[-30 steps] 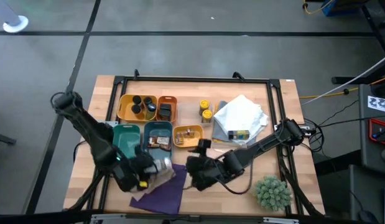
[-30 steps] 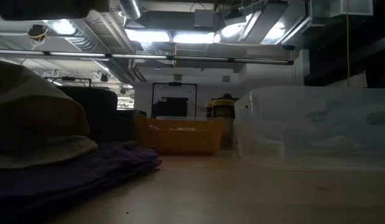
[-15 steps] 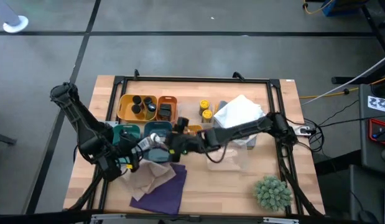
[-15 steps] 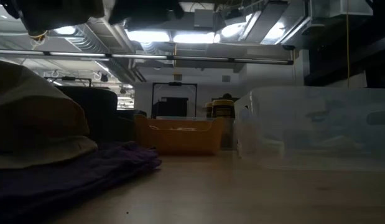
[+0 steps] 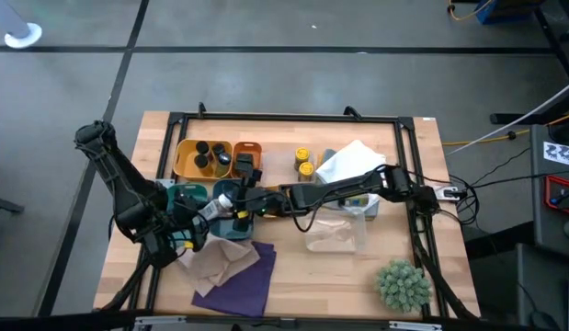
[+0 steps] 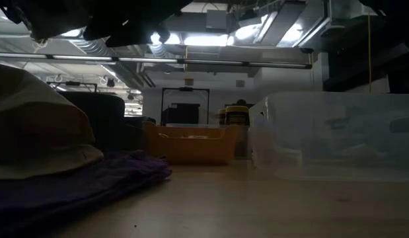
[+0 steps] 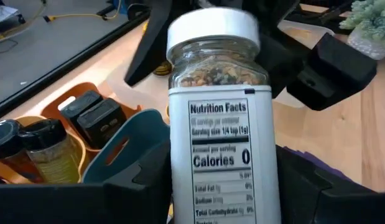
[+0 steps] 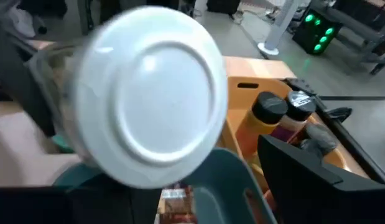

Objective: Sort spices by type
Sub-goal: Put the white spice bottle into the green bin

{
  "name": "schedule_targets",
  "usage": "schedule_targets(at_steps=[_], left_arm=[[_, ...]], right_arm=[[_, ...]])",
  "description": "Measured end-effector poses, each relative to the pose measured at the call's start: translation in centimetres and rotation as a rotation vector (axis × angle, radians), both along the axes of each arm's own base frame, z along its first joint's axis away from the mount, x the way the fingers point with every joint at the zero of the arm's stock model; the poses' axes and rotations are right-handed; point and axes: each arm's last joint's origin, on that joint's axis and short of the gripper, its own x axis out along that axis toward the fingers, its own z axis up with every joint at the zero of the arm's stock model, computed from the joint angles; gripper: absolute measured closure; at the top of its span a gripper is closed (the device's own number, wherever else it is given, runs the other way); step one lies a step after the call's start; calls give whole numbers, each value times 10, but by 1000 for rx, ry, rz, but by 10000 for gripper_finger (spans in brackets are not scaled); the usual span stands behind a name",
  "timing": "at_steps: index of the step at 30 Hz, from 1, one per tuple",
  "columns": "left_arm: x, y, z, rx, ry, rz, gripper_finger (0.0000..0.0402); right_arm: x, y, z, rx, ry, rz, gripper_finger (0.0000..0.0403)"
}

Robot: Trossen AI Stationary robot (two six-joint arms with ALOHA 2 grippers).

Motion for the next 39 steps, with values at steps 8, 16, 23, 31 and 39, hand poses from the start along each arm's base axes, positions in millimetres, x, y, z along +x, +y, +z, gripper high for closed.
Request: schedule_targets(at_steps=[8,16,23,31,39], left_arm=[[2,-1,-4,-12,0,35,209],[15,0,-16,18,61,88,208],[16,1,-18,4,54,121,207],[1,12,-19,-38,49,240,206],[-17,28,-21,-151,198,477,206]], right_arm=[[4,1,2,16,-68,13,153],[6,2,6,41,-106,56,153],[3,2,4,-75,-42,12,153],[-10,0,10,-112,92,28,153],[-36,-5,42,-146,178,36,153]])
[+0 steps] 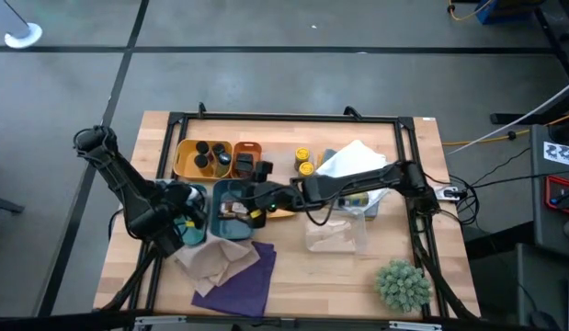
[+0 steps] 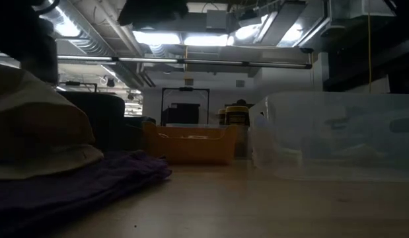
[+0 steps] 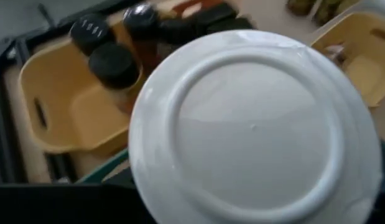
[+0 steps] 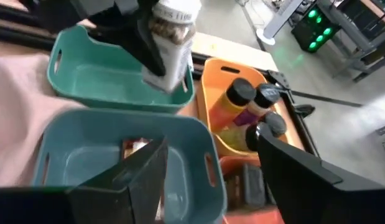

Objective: Sort spices by type
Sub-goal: Put the white spice bottle into the green bin

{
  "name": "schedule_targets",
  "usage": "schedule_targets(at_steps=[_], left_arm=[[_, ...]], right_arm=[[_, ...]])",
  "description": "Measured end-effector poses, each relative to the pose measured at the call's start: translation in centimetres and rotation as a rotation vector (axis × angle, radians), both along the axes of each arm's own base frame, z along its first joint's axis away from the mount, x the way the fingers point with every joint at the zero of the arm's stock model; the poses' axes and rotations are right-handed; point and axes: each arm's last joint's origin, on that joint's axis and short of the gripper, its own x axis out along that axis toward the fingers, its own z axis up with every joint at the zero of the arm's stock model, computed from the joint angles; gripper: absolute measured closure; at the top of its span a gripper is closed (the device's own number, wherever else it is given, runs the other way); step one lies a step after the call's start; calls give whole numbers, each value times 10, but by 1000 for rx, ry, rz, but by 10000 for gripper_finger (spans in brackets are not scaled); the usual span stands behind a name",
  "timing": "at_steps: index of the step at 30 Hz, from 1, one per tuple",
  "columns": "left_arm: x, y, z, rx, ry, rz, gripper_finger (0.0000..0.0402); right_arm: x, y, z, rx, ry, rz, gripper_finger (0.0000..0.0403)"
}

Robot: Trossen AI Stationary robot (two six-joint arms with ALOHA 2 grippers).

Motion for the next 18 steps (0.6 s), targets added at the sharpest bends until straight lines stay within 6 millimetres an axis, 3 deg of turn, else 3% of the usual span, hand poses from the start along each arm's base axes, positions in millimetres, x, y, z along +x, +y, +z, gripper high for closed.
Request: schedule_targets(at_steps=[7,18], left_arm=[[1,-3,-5,-27,39,41,206],[10,-18,-27,-5,132,125,206]], right_arm=[[-10,-2,13,-25,25,7,153],[-16,-2,4,5,125,29,153]])
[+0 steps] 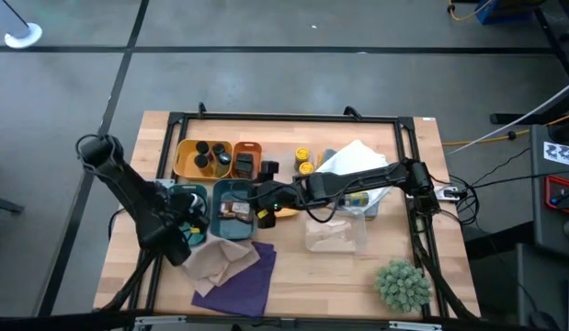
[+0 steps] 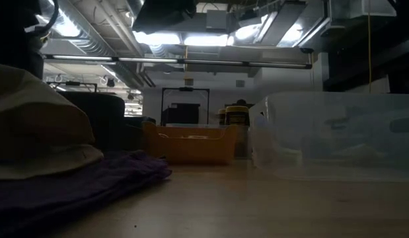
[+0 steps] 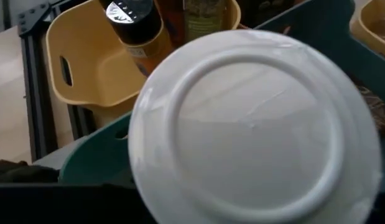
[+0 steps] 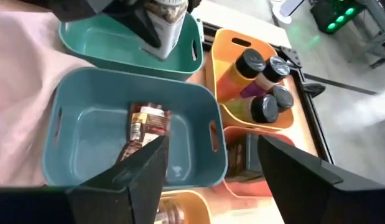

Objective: Sort spices by type
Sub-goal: Put the white spice bottle into the green bin

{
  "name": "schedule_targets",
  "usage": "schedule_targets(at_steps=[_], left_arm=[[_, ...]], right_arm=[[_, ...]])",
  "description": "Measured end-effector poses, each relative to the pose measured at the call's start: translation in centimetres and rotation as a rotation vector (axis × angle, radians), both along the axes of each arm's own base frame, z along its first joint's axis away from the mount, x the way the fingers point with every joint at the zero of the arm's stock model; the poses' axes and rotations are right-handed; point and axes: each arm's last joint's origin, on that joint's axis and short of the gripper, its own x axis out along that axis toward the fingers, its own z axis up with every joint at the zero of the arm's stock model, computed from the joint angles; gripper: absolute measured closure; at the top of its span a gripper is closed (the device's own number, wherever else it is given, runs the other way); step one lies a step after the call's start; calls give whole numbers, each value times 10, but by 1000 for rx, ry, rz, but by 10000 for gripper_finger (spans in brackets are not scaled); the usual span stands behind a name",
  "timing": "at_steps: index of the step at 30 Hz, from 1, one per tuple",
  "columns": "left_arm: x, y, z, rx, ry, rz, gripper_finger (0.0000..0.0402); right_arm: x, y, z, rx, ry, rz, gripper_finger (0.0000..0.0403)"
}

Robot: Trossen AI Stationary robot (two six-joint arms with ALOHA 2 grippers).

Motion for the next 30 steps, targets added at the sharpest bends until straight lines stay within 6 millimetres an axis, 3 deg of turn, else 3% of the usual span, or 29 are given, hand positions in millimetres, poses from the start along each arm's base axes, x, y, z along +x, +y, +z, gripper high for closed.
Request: schedule_targets(at_steps=[16,30], left_arm=[[5,-25,-30,-38,7,78,206],[13,-36,-52,-21,50,47,206]], right_arm=[[-2,0,-3,2,37,8,153],[-2,0,-3,1,37,8,153]])
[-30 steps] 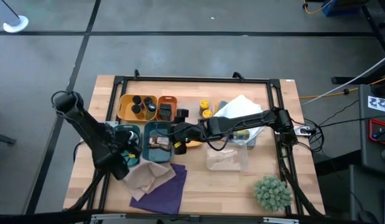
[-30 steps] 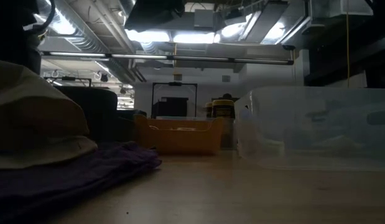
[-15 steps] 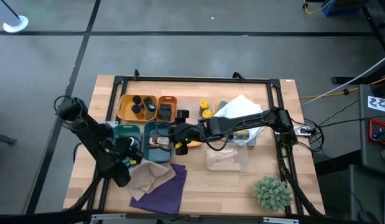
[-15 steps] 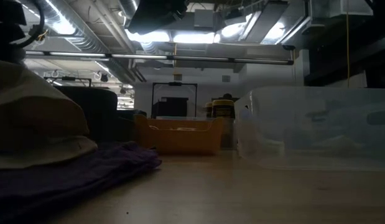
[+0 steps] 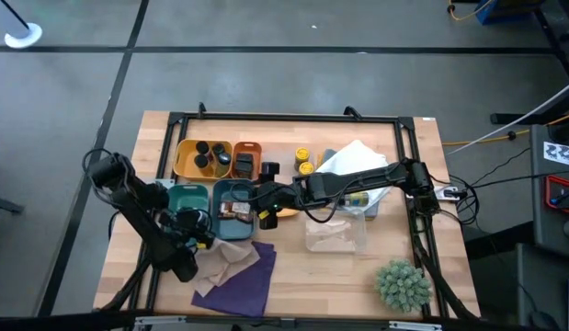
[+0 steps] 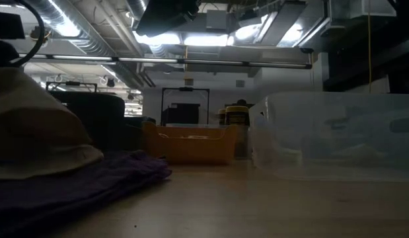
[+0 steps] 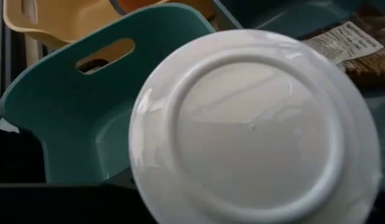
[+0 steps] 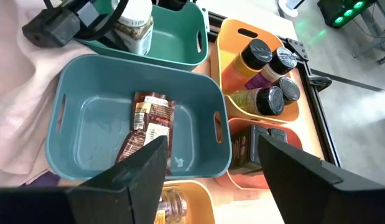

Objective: Sort spices by type
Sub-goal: Put the white spice bottle into the green bin

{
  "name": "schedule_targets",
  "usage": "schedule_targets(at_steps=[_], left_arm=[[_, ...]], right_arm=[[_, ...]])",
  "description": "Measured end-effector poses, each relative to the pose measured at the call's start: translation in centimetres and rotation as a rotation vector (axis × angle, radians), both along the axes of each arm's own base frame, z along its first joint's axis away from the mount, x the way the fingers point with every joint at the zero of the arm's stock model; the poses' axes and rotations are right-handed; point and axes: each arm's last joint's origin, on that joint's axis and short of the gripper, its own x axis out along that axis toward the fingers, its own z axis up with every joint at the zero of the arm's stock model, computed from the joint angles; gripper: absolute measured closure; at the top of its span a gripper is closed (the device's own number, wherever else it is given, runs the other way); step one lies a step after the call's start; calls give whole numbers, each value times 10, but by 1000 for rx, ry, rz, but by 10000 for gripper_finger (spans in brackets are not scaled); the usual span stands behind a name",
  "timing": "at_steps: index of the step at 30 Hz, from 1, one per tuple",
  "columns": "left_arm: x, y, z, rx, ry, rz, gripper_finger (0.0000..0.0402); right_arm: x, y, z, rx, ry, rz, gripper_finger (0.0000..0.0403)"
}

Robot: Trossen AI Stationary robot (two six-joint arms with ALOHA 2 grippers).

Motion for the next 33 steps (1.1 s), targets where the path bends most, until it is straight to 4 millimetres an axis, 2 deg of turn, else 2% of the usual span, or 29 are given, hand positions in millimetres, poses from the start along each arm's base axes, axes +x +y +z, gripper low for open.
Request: schedule_targets(at_steps=[9,17,22,27,33], left_arm=[[2,-1,-1,-3,42,-64,202],[6,3,-2,-35,71,1,164],[7,4,-1,-39,81,8,154],[7,4,5,-58,81,-8,153],[2,9,21,-107,41,-14,153]], right_arm=[[0,0,0,0,0,0,153],[0,0,0,0,0,0,153],[0,0,0,0,1,0,153],[-3,-1,2,-2,14,0,153],[-9,-2,9,-4,18,-1,153]])
